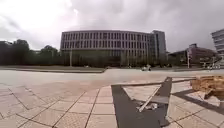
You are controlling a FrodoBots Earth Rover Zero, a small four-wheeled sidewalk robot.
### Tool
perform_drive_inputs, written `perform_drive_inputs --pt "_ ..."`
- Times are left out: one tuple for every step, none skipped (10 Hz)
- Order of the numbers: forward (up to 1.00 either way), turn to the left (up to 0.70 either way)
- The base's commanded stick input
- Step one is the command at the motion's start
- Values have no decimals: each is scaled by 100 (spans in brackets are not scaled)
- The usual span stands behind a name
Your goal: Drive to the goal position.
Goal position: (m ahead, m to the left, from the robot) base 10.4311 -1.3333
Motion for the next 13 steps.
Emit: perform_drive_inputs --pt "70 0" --pt "70 0" --pt "70 0" --pt "70 0" --pt "70 0" --pt "70 0" --pt "70 0" --pt "70 -24" --pt "70 -33" --pt "70 -24" --pt "70 0" --pt "70 0" --pt "70 0"
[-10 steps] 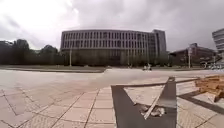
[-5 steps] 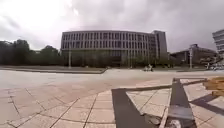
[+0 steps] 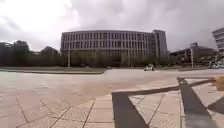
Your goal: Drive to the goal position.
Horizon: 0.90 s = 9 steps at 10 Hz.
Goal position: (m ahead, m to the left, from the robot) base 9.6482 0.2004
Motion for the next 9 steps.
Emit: perform_drive_inputs --pt "70 0" --pt "70 -11" --pt "70 -35" --pt "70 -32" --pt "70 -12" --pt "70 0" --pt "70 0" --pt "70 0" --pt "70 -35"
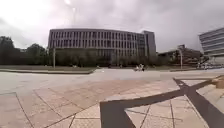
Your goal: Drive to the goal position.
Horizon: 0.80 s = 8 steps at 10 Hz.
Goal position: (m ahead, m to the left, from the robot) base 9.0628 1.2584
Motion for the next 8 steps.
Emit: perform_drive_inputs --pt "70 -35" --pt "70 -35" --pt "70 -14" --pt "70 0" --pt "70 0" --pt "70 0" --pt "70 0" --pt "70 -35"
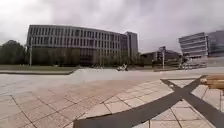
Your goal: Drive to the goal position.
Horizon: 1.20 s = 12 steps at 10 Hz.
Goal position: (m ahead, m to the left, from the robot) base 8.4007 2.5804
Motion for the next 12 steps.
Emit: perform_drive_inputs --pt "70 -35" --pt "70 -29" --pt "70 -4" --pt "70 0" --pt "70 0" --pt "70 0" --pt "70 0" --pt "70 0" --pt "70 0" --pt "70 0" --pt "70 0" --pt "70 0"
